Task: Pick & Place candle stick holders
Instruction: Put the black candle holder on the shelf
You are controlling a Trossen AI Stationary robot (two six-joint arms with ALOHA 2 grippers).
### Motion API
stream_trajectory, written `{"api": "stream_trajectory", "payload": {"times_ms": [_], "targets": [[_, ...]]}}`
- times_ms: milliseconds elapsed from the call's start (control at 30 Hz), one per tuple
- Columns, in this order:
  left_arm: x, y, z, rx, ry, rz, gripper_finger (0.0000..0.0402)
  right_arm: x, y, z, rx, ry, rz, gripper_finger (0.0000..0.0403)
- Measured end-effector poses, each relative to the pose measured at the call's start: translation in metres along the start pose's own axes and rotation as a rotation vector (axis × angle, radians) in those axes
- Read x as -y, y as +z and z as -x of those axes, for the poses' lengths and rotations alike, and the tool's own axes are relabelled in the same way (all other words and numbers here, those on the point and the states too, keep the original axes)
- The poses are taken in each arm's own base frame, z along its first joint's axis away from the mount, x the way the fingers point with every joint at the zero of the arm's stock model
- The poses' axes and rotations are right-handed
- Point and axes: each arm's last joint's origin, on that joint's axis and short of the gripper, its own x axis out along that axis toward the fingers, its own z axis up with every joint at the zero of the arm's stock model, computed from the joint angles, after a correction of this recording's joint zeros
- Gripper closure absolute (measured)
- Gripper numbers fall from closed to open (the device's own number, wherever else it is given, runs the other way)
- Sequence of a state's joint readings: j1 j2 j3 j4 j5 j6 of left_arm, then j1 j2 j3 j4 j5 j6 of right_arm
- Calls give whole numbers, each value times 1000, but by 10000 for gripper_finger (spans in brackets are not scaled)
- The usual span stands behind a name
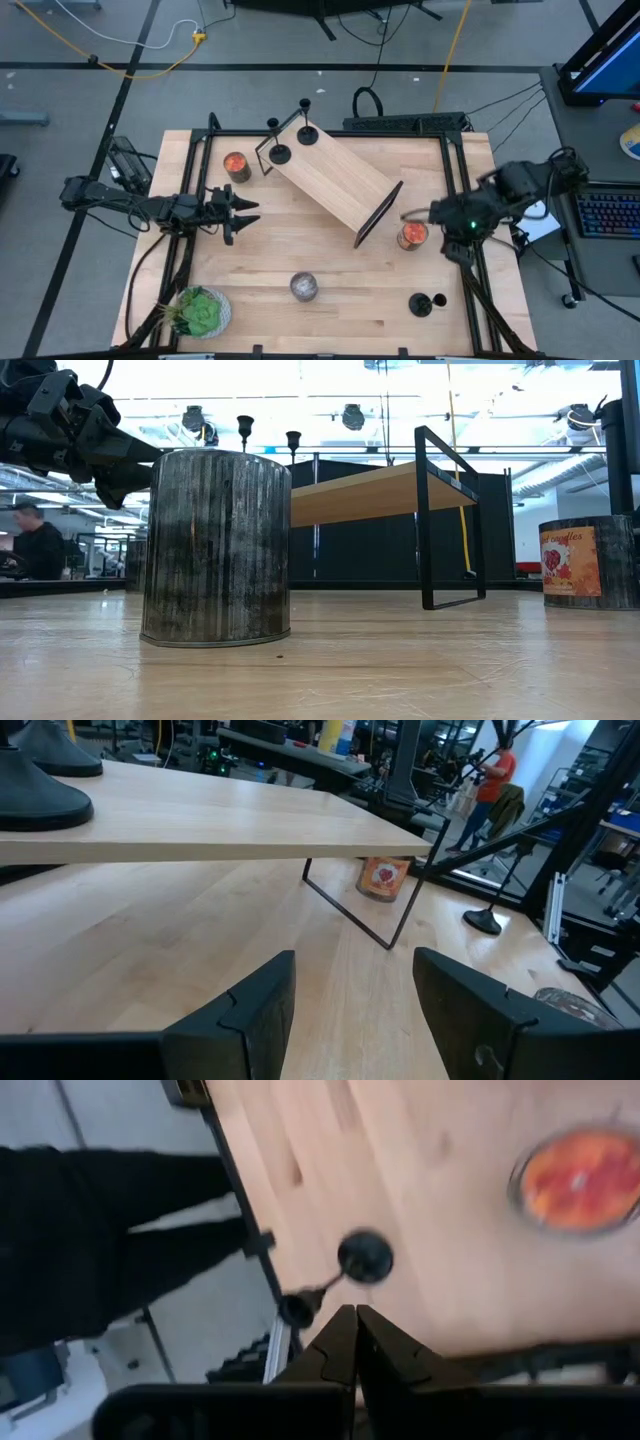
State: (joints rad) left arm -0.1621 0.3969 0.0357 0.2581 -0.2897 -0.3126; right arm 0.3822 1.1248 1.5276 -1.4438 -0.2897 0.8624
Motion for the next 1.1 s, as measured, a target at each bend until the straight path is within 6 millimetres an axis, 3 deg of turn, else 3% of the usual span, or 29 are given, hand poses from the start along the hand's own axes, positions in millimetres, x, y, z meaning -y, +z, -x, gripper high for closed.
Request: {"api": "stream_trajectory", "payload": {"times_ms": [200, 467, 667, 967, 1100], "targets": [[0, 0, 0, -3, 1, -1, 192, -19, -17, -17, -111, -54, -130, 403], [-1, -2, 0, -22, 6, 3, 192, -36, -38, -28, -97, -98, -427, 394], [1, -3, 0, -38, -44, 3, 192, -47, -47, -34, -7, -80, -570, 343], [3, -3, 0, -56, -104, -6, 192, -59, -60, -51, -26, -149, -678, 238], [3, -3, 0, -55, -104, -10, 192, -58, -63, -62, -26, -211, -705, 217]]}}
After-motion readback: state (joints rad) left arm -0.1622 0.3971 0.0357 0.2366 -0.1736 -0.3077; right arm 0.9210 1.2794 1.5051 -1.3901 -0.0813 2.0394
